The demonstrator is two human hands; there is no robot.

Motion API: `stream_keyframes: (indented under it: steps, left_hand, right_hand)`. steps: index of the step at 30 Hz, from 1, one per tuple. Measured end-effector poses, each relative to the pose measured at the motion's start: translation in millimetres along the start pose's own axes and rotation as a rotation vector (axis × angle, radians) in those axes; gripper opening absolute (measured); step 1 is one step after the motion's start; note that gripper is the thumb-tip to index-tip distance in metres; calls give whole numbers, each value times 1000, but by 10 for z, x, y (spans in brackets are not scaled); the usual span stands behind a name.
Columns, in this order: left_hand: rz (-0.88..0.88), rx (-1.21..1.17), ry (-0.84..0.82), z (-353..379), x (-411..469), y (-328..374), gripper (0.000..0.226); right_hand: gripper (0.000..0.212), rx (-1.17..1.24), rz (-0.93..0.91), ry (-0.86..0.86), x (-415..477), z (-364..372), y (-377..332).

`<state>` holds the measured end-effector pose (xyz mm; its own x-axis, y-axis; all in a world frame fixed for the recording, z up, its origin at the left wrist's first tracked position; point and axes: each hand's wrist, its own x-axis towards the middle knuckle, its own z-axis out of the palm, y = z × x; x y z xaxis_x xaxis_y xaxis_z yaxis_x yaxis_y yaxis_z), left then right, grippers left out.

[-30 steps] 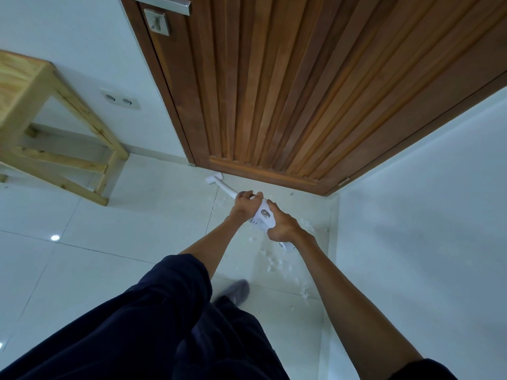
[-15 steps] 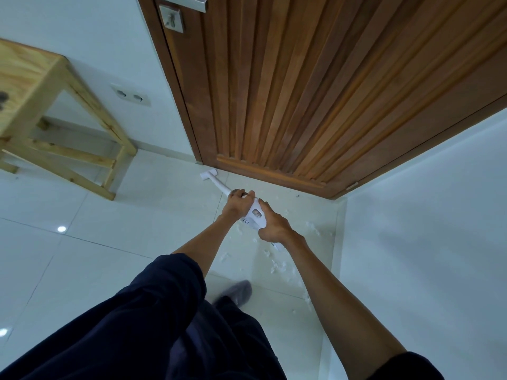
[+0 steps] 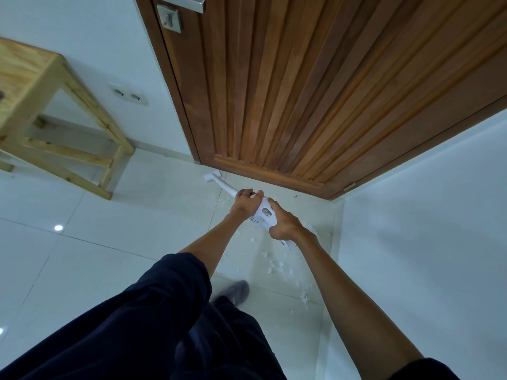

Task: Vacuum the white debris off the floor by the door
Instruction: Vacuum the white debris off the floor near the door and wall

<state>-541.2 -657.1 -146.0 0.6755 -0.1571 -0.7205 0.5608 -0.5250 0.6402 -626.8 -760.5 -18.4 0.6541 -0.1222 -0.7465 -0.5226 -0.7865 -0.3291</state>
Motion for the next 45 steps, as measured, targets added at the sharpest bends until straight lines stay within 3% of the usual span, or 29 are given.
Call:
stream_keyframes:
  steps: [6,11,27,41,45]
  left_hand:
    - [-12,7,28,-59,3,60,89]
    - [18,31,43,-105,-26,92,74]
    - [-5,63,-5,225,108,84,96]
    - [-7,63,82,33,208,-82,89]
    - [0,111,41,22,444,-244,93]
  right_hand:
    - [80,-20,-5,-4,59,-43,-55]
    - [81,-28,-4,-6,105,-54,-100]
    - [85,-49,52,-12,27,-154,132]
    - [83,-7,-16,-25,137,-29,22]
    - [85,-15,-21,-47,171,1,12]
